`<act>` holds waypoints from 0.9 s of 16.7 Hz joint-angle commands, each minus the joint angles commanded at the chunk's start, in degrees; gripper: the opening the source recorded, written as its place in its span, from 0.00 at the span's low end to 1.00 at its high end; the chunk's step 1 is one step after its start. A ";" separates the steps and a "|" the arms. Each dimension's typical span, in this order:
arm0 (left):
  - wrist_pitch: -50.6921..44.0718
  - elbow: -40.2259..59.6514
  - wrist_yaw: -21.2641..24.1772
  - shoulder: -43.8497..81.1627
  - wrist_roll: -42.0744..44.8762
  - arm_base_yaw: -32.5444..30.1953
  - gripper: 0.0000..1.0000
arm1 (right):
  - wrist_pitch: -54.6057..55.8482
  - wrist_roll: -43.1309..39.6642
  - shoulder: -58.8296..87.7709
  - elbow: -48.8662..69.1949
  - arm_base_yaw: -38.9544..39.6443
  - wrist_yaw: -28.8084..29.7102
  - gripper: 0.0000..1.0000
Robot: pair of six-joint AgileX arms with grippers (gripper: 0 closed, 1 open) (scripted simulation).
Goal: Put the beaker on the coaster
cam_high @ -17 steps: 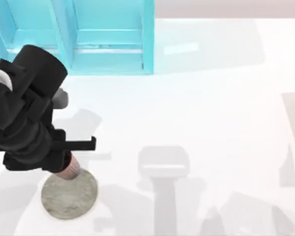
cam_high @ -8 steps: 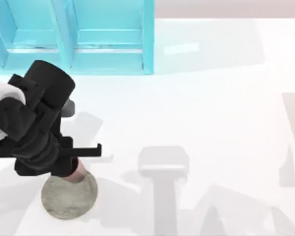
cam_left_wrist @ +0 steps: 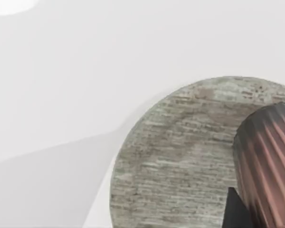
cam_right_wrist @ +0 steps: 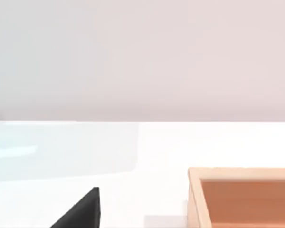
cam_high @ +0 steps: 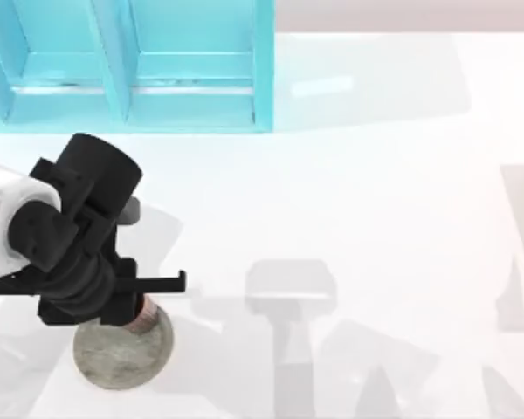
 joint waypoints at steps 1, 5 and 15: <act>0.00 0.00 0.00 0.00 0.00 0.00 0.08 | 0.00 0.00 0.00 0.00 0.00 0.00 1.00; 0.00 0.00 0.00 0.00 0.00 0.00 0.38 | 0.00 0.00 0.00 0.00 0.00 0.00 1.00; 0.00 0.00 0.00 0.00 0.00 0.00 1.00 | 0.00 0.00 0.00 0.00 0.00 0.00 1.00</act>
